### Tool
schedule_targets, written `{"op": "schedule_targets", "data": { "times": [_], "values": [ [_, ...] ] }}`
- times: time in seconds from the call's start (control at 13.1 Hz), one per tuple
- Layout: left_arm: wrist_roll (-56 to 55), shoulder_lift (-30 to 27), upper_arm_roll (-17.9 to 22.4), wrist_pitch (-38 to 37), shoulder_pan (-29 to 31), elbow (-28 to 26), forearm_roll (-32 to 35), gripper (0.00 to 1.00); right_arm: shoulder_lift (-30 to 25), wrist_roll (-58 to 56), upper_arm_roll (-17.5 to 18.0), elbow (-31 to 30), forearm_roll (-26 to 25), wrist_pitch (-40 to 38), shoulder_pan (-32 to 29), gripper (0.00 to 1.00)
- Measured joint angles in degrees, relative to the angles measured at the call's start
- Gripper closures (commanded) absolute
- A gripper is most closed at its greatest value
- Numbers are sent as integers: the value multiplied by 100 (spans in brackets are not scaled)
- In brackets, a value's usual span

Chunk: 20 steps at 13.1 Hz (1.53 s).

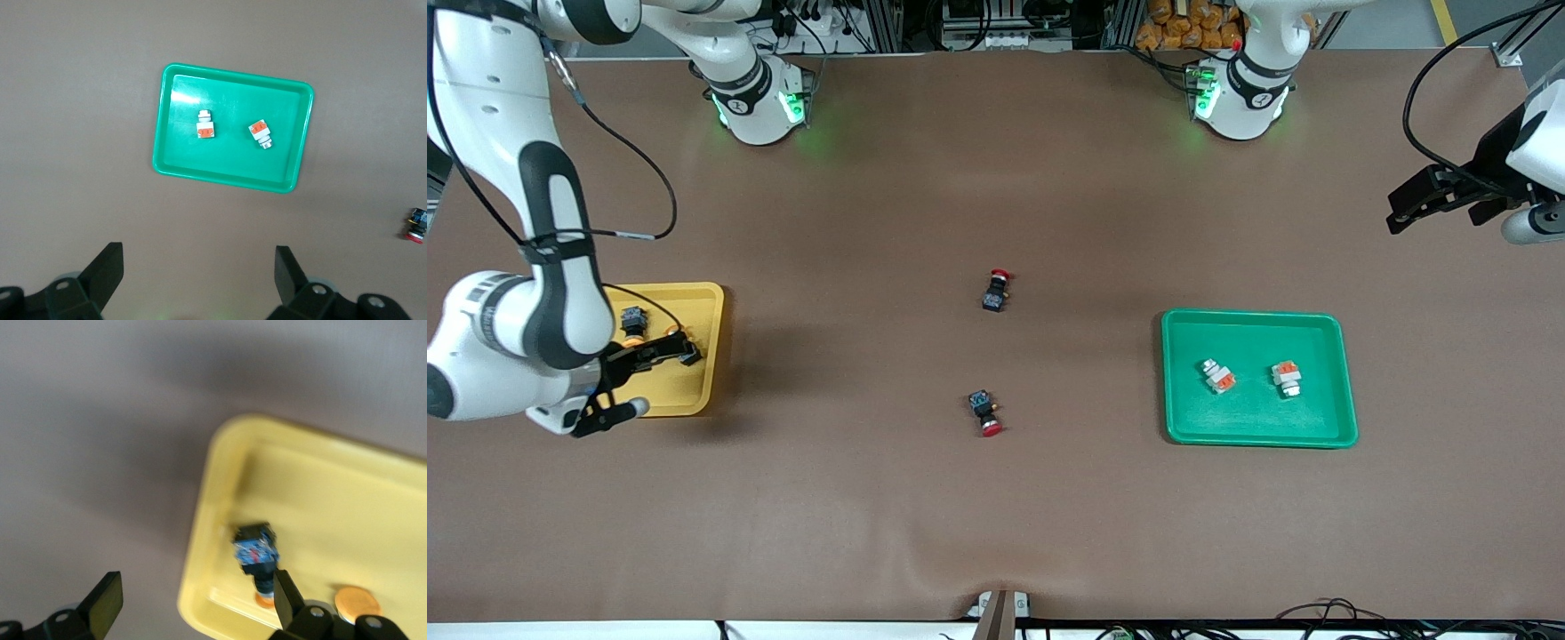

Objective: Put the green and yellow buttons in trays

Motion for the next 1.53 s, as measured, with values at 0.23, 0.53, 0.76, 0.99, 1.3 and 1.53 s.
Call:
{"op": "schedule_targets", "data": {
  "times": [0.23, 0.53, 0.76, 0.99, 1.3, 1.53],
  "values": [
    [-1, -40, 0, -2, 1, -1, 0, 0, -61, 0, -2, 996, 62, -514, 7, 0],
    [-2, -138, -9, -20, 0, -19, 0, 0, -153, 370, -38, 1594, 84, -712, 13, 0],
    [-5, -149, -6, -25, 1, -45, 0, 0, -603, 1505, -63, 1685, 40, -1331, 141, 0],
    [-10, -156, -6, -79, 2, -77, 0, 0, -1199, 2745, -67, 1713, -255, -2038, 311, 0],
    [-10, -161, -7, -86, 2, -117, 0, 0, -2002, 3777, 96, 1632, -784, -2539, 557, 0],
    [-9, -161, -23, -83, -1, -145, 0, 0, -2651, 4264, 189, 853, -852, -2322, 582, 0]
  ]
}}
